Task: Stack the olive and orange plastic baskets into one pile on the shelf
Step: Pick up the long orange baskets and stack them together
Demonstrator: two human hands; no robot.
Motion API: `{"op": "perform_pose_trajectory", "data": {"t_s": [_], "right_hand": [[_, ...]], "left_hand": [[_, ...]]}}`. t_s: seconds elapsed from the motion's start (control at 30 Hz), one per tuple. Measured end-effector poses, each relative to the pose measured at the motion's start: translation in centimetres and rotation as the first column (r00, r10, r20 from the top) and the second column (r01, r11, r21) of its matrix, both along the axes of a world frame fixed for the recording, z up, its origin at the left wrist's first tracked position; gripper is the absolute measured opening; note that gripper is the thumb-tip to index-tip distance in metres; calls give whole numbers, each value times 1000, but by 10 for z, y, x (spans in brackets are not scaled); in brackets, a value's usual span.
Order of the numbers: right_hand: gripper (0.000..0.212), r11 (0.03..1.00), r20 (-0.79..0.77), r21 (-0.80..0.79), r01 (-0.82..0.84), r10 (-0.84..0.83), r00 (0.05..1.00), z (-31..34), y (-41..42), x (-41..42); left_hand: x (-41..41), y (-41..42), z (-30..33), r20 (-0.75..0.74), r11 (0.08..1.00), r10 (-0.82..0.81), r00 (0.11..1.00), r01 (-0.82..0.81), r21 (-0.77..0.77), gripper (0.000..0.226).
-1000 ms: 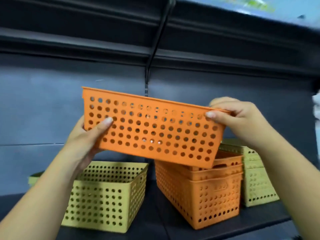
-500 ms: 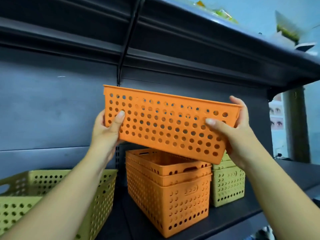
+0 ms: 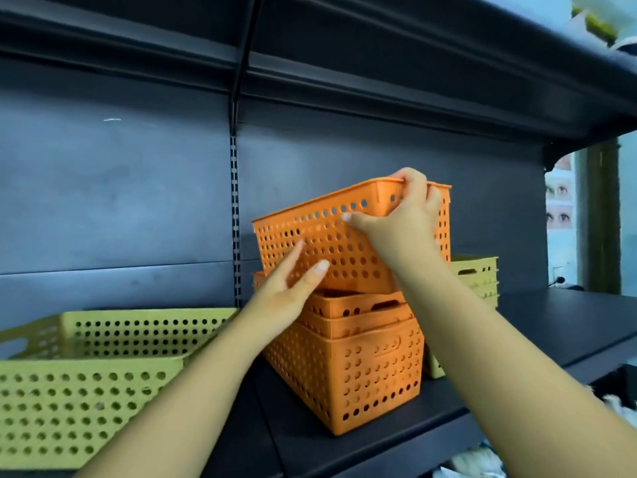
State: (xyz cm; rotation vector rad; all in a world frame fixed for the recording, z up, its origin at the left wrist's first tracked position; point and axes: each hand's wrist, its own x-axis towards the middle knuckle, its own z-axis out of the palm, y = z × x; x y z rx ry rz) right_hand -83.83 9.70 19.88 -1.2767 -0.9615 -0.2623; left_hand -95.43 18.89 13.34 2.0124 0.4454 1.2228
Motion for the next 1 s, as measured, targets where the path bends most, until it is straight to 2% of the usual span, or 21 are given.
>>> {"op": "perform_pose_trajectory", "data": {"t_s": [0.1,0.23,0.27,0.33,0.37,0.43,0.5,0.57,0.67,0.77,0.87,1.0], "right_hand": [[54,999,-4,-36,-28,28,1000,3,13,-8],[57,962,-24,20,-273,273,962,-1,13,-6],[58,956,-3,40,-289,290,957,-5,8,0],[61,979,38,79,-188,186,982,-17,-1,22],[63,988,2,90,-126,127,992,-24,-3,37],[67,993,-176,16,-114,115,978,-38,-3,63],[61,971,-296,-122,-203,160,942,-51,-2,77],[47,950,-264,-197,-241,186,947,-59,-2,82],[30,949,-191,-205,-238,200,961,-56,-6,79],[25,946,-195,-126,-299,272,943,-54,-7,79],[24,884,-257,-23,-466,445,858,-59,-10,81],[31,834,-340,71,-547,536,772,-68,-9,83]], "left_hand": [[1,-3,-3,-52,999,-41,998,43,33,97],[1,-4,-2,-7,998,-60,998,59,-31,111],[2,-4,-2,-7,998,-50,999,50,-30,116],[4,-4,-3,-22,1000,-24,999,24,-11,124],[5,-6,-1,-26,1000,-8,1000,8,-12,125],[10,-10,2,-22,999,43,999,-44,-32,123],[16,-13,6,-23,994,90,996,-92,-67,120],[22,-13,8,-23,989,110,994,-112,-93,122],[31,-13,10,2,984,156,988,-156,-85,119],[32,-10,10,86,987,150,985,-144,-75,110],[24,-10,7,126,994,91,988,-82,-74,105],[22,-10,-2,135,996,66,989,-57,-67,99]]}}
